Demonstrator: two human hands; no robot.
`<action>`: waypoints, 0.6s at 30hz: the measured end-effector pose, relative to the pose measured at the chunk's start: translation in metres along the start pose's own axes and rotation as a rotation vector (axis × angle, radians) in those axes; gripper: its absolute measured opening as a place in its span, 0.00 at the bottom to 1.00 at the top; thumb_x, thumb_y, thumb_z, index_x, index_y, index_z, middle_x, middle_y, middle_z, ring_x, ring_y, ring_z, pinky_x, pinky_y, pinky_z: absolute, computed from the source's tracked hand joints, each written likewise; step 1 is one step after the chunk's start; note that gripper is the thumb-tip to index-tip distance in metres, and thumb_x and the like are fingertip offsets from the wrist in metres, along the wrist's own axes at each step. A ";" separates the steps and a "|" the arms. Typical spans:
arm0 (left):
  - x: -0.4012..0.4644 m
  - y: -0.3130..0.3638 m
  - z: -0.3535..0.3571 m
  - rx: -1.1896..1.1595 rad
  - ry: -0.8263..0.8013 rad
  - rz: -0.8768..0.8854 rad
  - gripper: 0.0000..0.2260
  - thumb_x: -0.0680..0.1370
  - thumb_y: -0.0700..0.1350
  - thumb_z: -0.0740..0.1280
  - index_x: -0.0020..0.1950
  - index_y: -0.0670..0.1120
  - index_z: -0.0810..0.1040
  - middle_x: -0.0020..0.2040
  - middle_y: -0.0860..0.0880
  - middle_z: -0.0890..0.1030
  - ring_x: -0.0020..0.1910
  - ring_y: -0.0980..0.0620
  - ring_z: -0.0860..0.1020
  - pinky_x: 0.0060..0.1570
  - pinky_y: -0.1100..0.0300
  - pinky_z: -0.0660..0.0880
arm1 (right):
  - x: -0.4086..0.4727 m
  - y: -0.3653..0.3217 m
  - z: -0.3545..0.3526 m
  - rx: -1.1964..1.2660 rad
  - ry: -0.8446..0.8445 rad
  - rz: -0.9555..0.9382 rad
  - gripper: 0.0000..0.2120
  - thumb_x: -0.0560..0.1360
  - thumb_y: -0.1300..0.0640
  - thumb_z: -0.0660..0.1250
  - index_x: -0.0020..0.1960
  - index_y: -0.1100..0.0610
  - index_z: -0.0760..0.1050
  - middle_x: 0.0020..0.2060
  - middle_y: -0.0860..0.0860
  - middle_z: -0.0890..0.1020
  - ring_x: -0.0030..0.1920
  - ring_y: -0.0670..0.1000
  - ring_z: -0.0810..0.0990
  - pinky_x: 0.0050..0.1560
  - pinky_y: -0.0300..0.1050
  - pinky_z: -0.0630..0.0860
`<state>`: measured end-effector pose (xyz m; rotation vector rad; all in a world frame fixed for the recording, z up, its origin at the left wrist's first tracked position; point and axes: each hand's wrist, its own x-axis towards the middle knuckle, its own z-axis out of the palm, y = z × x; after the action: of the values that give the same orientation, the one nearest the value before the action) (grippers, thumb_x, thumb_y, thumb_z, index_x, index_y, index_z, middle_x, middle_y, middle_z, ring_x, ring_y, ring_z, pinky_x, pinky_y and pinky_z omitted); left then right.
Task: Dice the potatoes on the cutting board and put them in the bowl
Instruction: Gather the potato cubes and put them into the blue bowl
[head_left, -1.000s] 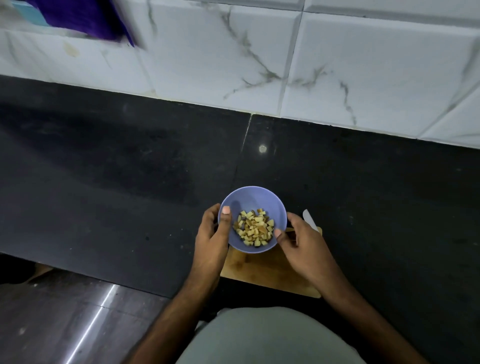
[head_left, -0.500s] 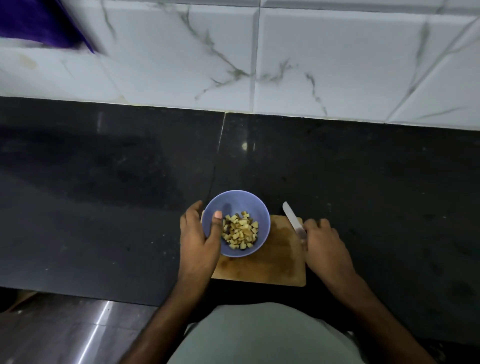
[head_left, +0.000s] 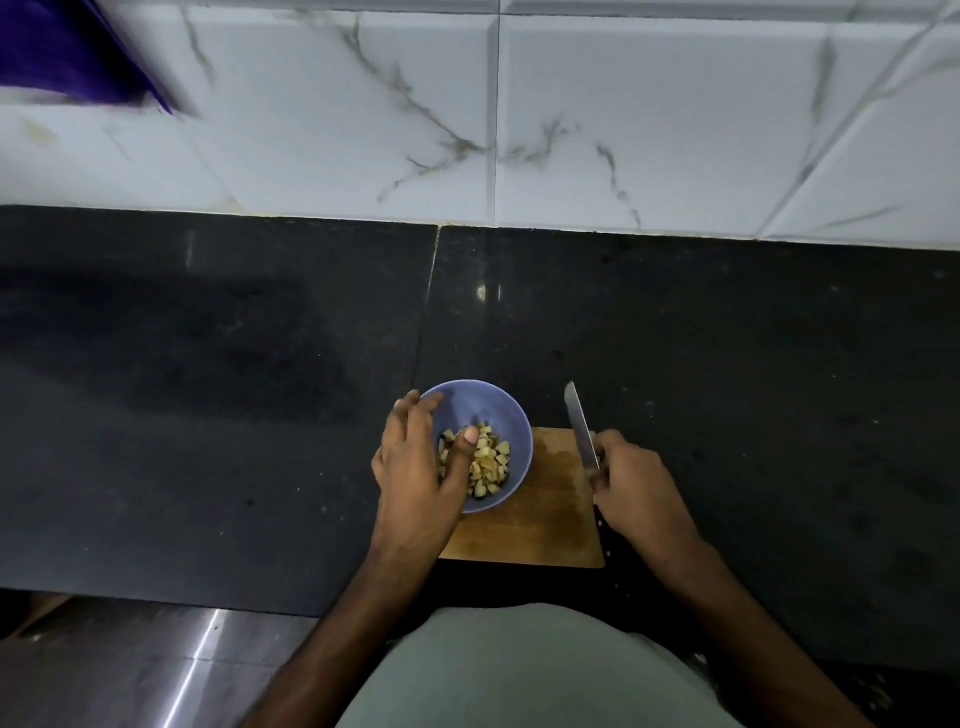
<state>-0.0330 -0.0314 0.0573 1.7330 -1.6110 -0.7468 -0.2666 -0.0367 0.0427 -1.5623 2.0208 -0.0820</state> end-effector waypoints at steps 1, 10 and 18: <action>0.000 0.000 0.000 0.002 -0.002 0.002 0.26 0.79 0.63 0.57 0.72 0.51 0.69 0.75 0.48 0.67 0.74 0.46 0.67 0.67 0.35 0.68 | -0.001 -0.002 -0.001 0.024 0.005 -0.012 0.10 0.79 0.57 0.65 0.60 0.54 0.74 0.48 0.50 0.82 0.44 0.48 0.80 0.41 0.40 0.75; -0.003 -0.003 -0.002 0.027 -0.020 -0.044 0.25 0.79 0.63 0.58 0.73 0.53 0.68 0.76 0.49 0.66 0.76 0.46 0.64 0.72 0.34 0.60 | 0.019 -0.017 0.017 0.272 -0.115 0.032 0.16 0.77 0.56 0.70 0.64 0.51 0.75 0.50 0.45 0.82 0.46 0.42 0.81 0.51 0.42 0.80; -0.006 -0.004 -0.003 0.007 -0.032 -0.043 0.23 0.82 0.62 0.59 0.74 0.54 0.67 0.76 0.50 0.65 0.76 0.49 0.64 0.72 0.36 0.61 | 0.017 -0.019 0.024 0.162 0.027 0.010 0.16 0.74 0.54 0.74 0.58 0.50 0.73 0.51 0.46 0.77 0.50 0.45 0.78 0.53 0.44 0.79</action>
<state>-0.0288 -0.0253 0.0560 1.7737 -1.6039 -0.7936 -0.2409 -0.0511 0.0232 -1.4566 1.9896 -0.2573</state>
